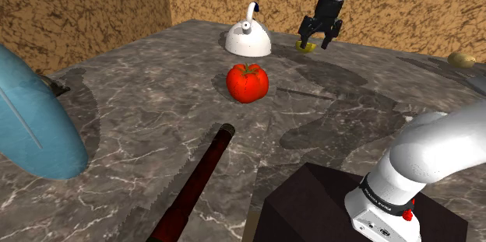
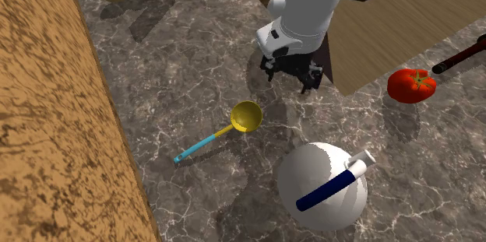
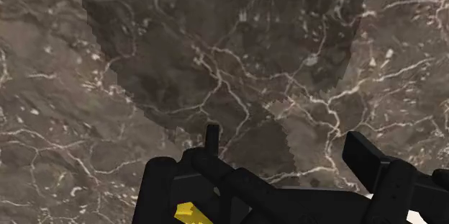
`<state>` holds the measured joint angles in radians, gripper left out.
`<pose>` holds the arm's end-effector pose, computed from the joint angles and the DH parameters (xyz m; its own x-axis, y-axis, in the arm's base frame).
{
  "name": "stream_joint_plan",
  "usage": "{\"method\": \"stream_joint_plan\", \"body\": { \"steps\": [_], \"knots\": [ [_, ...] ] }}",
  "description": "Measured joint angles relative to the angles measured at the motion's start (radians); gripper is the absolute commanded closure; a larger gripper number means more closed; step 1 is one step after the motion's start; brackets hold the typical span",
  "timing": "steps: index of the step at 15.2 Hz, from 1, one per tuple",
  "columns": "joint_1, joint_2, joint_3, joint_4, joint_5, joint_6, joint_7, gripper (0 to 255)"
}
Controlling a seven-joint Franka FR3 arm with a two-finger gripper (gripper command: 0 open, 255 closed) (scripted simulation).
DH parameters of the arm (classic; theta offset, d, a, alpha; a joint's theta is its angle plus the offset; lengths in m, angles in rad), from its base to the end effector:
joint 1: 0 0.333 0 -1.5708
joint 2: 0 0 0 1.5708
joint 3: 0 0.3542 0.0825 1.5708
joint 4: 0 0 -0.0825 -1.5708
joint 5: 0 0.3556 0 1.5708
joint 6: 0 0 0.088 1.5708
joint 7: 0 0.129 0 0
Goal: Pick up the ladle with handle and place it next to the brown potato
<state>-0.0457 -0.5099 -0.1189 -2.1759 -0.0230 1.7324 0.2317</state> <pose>0.3514 -0.0716 0.6062 0.9268 -0.3717 0.0537 -0.3694 -0.9280 -0.0487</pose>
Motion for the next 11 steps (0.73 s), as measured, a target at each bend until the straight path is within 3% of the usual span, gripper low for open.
{"method": "stream_joint_plan", "body": {
  "steps": [11],
  "knots": [
    [-0.094, 0.402, -0.136, 0.379, 0.146, -0.014, 0.163, 0]
  ]
}}
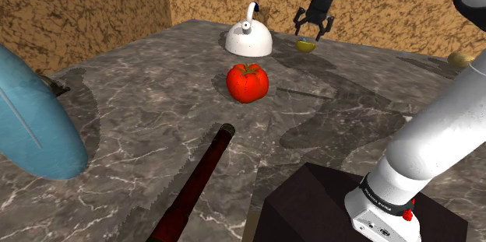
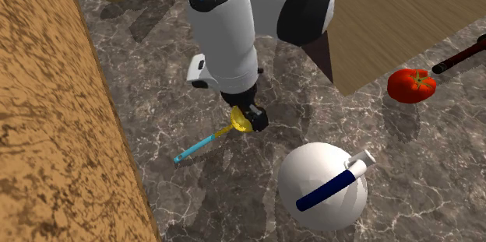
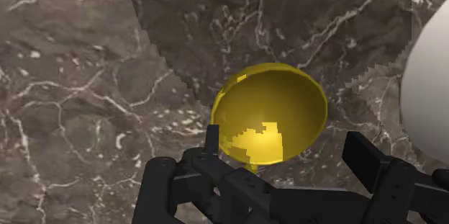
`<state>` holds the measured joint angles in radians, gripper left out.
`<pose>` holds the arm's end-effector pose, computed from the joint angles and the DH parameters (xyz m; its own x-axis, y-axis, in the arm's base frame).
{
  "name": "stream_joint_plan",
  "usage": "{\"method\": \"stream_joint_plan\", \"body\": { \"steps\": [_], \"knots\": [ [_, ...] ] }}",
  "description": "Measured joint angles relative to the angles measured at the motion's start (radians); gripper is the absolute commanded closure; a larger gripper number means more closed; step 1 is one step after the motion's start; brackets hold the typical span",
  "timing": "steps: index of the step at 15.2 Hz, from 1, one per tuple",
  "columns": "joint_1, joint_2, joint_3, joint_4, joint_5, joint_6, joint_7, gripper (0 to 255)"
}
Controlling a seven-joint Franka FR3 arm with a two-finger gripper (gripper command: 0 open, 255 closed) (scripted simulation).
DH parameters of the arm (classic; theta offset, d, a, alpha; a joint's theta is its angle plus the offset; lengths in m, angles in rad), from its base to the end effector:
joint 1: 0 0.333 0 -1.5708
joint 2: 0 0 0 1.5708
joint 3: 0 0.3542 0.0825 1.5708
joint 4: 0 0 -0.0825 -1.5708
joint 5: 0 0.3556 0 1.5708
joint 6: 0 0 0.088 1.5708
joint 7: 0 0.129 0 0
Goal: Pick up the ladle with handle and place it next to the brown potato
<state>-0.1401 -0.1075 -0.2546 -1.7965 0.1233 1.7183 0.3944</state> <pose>0.4641 -0.1853 0.6071 0.6948 -0.7183 -0.0348 -0.7145 -0.6840 -0.1467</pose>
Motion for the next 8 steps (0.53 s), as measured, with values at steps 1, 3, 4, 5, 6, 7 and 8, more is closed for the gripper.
{"method": "stream_joint_plan", "body": {
  "steps": [1, 3, 4, 5, 6, 7, 8],
  "knots": [
    [-0.010, 0.035, -0.012, 0.041, 0.018, -0.011, 0.015, 0],
    [-0.031, 0.098, -0.036, 0.098, 0.054, -0.016, 0.043, 0],
    [-0.043, 0.134, -0.049, 0.136, 0.071, -0.024, 0.045, 0],
    [-0.046, 0.144, -0.051, 0.139, 0.078, -0.020, 0.052, 0],
    [-0.047, 0.147, -0.053, 0.134, 0.081, -0.012, 0.054, 0],
    [-0.047, 0.147, -0.053, 0.120, 0.082, 0.001, 0.053, 0],
    [-0.047, 0.151, -0.053, 0.111, 0.084, 0.014, 0.053, 0]
  ]
}}
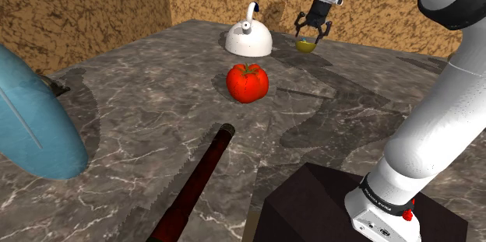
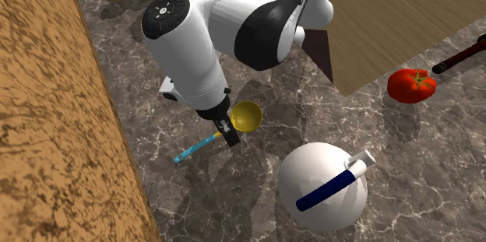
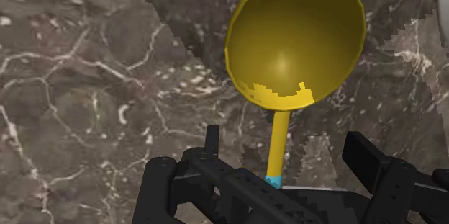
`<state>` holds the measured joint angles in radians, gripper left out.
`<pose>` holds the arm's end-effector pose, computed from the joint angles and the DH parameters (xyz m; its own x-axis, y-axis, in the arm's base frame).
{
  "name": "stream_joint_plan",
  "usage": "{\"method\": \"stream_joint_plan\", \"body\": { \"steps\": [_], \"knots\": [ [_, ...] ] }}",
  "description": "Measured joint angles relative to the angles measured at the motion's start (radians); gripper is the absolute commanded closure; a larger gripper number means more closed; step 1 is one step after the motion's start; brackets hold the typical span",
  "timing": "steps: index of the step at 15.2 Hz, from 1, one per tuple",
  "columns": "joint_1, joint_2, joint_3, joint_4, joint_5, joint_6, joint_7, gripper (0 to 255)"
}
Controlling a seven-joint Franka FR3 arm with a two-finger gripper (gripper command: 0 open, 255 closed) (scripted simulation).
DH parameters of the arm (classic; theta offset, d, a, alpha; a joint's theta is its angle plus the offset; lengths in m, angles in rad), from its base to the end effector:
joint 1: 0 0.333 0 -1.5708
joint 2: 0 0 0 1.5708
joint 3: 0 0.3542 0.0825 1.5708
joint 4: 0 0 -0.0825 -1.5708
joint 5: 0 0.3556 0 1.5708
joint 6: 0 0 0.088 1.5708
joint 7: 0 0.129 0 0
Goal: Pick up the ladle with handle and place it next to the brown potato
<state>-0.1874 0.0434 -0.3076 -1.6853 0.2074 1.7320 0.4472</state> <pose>0.4969 -0.2378 0.5833 0.5654 -0.8209 -0.0803 -0.8190 -0.5471 -0.1728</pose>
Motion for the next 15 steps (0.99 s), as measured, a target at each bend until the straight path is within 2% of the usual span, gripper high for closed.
{"method": "stream_joint_plan", "body": {
  "steps": [4, 10, 11, 15],
  "knots": [
    [0.005, -0.005, 0.004, -0.057, 0.001, 0.052, 0.000, 0],
    [0.006, -0.002, 0.005, -0.061, 0.002, 0.060, 0.001, 0],
    [0.006, -0.002, 0.005, -0.061, 0.002, 0.060, 0.001, 255],
    [0.006, -0.003, 0.005, -0.061, 0.002, 0.061, 0.001, 255]
  ]
}}
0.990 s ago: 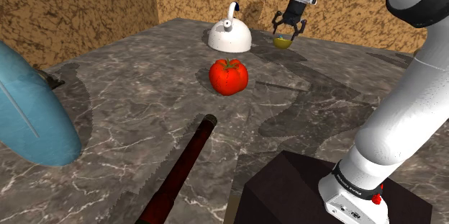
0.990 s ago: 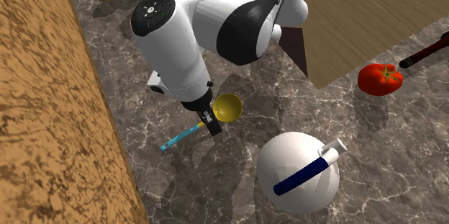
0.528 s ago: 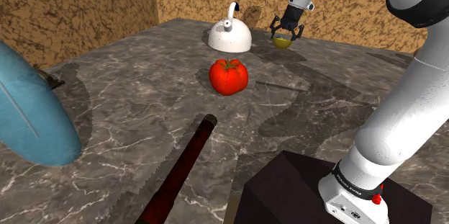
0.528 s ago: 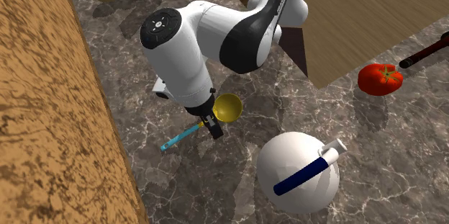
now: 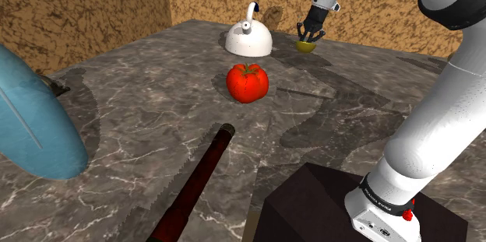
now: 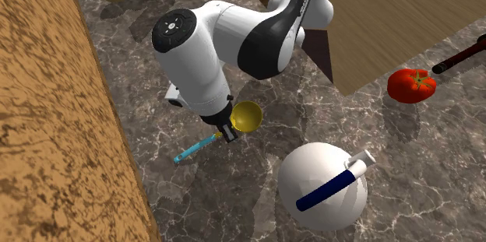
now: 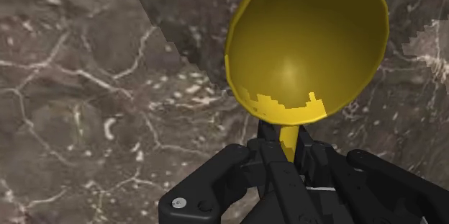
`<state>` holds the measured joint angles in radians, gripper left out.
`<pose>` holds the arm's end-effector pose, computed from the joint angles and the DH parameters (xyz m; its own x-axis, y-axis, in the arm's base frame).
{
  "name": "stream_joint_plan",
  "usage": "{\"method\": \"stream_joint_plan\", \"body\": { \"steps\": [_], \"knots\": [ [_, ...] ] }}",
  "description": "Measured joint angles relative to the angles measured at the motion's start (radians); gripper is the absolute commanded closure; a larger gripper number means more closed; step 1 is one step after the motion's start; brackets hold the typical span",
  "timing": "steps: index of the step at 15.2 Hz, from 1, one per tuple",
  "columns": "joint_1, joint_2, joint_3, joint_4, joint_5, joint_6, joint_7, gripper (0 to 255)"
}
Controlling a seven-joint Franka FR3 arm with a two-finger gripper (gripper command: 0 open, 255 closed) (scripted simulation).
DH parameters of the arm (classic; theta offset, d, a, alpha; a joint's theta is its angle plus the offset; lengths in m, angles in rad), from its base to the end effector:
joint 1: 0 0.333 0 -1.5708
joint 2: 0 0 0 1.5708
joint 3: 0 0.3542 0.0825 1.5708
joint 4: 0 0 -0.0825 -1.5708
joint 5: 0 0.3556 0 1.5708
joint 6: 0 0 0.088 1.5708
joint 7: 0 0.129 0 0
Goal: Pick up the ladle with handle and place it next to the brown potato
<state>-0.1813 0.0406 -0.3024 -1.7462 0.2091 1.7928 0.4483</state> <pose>0.4991 -0.2340 0.5625 0.5634 -0.8223 -0.0794 -0.8201 -0.5451 -0.1737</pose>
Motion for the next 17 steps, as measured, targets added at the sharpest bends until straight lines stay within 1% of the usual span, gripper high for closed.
{"method": "stream_joint_plan", "body": {
  "steps": [7, 17],
  "knots": [
    [0.000, 0.001, 0.000, 0.007, 0.000, -0.006, 0.001, 255],
    [-0.005, 0.010, -0.004, 0.146, -0.001, -0.136, 0.019, 255]
  ]
}}
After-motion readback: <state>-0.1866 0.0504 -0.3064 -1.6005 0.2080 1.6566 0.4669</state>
